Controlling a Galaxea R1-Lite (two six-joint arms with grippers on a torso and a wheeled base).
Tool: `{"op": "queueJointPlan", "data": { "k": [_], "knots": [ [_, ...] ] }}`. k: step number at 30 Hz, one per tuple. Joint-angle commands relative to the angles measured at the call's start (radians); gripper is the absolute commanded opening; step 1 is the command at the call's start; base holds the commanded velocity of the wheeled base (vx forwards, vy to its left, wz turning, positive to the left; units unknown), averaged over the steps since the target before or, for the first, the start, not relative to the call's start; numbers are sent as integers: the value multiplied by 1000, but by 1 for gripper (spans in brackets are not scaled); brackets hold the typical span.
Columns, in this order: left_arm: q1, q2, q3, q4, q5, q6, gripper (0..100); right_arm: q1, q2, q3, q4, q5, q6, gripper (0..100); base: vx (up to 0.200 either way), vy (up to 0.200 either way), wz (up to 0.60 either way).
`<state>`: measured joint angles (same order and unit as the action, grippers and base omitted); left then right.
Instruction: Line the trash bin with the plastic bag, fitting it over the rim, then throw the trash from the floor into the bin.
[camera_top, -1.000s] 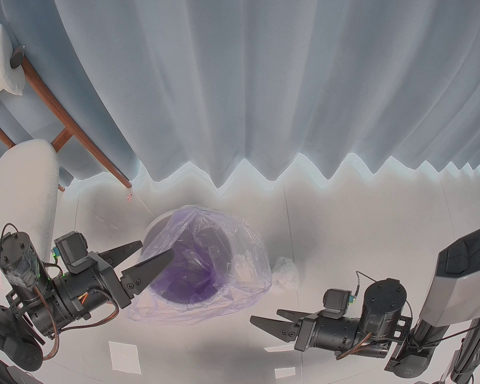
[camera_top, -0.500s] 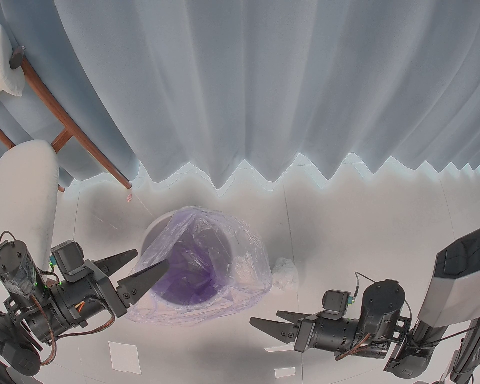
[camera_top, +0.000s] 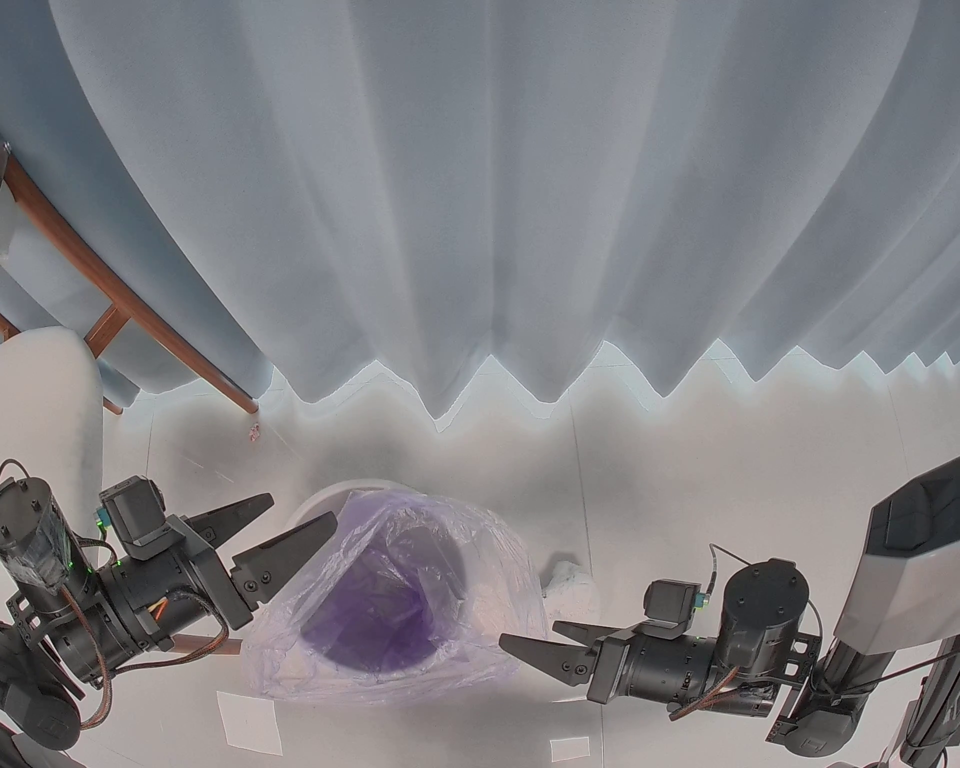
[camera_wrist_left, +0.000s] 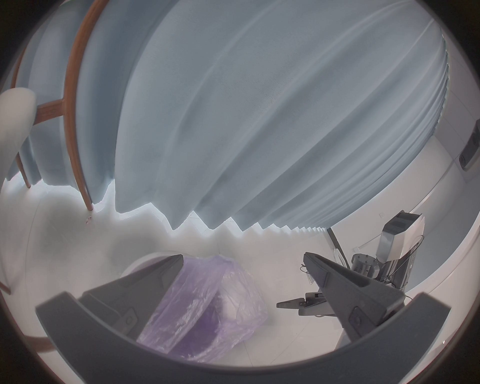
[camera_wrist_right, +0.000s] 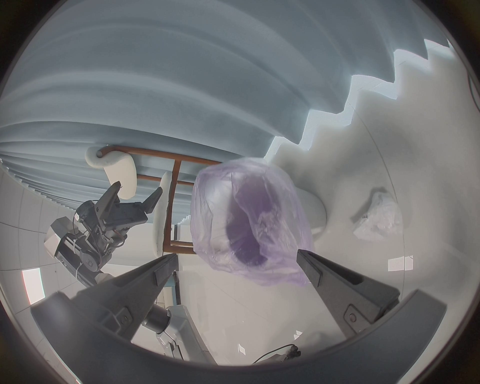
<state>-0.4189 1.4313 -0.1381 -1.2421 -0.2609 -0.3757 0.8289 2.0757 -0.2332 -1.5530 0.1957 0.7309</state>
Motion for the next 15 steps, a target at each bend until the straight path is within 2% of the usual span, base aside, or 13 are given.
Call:
{"op": "queueJointPlan", "data": {
  "k": [1, 7, 11, 15],
  "knots": [
    [0, 1, -6, 3, 0, 0, 100, 1, 6, 0, -15, 1, -4, 100, 0, 0, 0],
    [0, 37, -34, 7, 48, 35, 100, 1, 6, 0, -15, 1, -5, 100, 0, 0, 0],
    [-1, 115, -35, -10, 173, 166, 100, 1, 3, 0, -15, 1, -10, 100, 0, 0, 0],
    [-11, 109, -17, -72, 176, 169, 100, 1, 1, 11, -15, -1, -30, 100, 0, 0, 0]
  ]
}}
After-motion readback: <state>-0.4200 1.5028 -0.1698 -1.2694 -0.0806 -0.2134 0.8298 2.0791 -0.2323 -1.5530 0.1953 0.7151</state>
